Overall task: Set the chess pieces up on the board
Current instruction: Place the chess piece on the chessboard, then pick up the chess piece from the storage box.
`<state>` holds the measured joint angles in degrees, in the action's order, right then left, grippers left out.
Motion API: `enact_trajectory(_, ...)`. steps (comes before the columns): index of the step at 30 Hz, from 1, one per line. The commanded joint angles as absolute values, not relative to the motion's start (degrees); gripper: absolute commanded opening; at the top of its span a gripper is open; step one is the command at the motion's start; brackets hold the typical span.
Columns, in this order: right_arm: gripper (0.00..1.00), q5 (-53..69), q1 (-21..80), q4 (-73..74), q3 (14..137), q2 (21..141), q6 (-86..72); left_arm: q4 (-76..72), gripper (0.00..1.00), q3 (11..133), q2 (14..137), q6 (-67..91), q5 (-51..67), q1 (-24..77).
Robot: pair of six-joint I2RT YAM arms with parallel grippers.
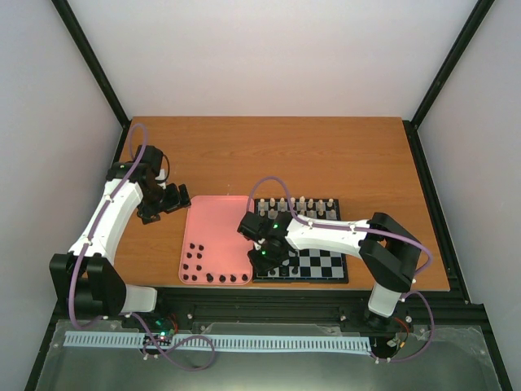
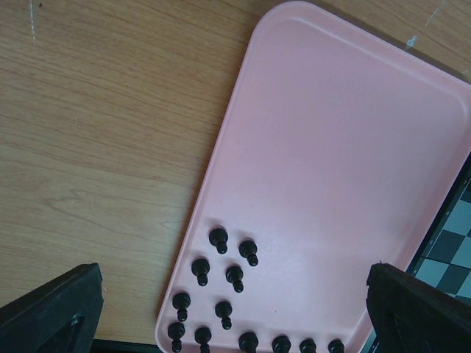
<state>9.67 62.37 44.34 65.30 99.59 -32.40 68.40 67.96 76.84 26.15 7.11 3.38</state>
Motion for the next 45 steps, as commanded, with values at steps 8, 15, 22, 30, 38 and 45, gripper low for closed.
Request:
enact_trajectory(8,0.31,8.0,62.1,45.9,67.8,98.3,-31.6,67.9,1.0,69.0,76.4,25.3,7.5,2.9)
enact_trajectory(15,0.42,6.0,62.1,48.3,72.1,96.6,-31.6,67.9,1.0,69.1,76.2,25.2,7.8,2.9)
enact_trajectory(22,0.46,8.1,63.8,49.9,79.7,100.9,-27.6,67.8,1.0,68.9,76.2,25.2,8.0,3.0)
enact_trajectory(30,0.48,9.9,68.0,50.2,85.6,106.3,-27.0,68.0,1.0,69.0,75.9,25.2,8.1,2.9)
enact_trajectory(38,0.47,9.4,69.5,51.0,85.8,106.7,-27.3,67.9,1.0,68.0,75.1,25.3,8.5,2.9)
enact_trajectory(45,0.48,9.8,71.5,53.6,94.3,111.7,-23.0,67.6,1.0,67.5,75.0,25.5,8.3,2.9)
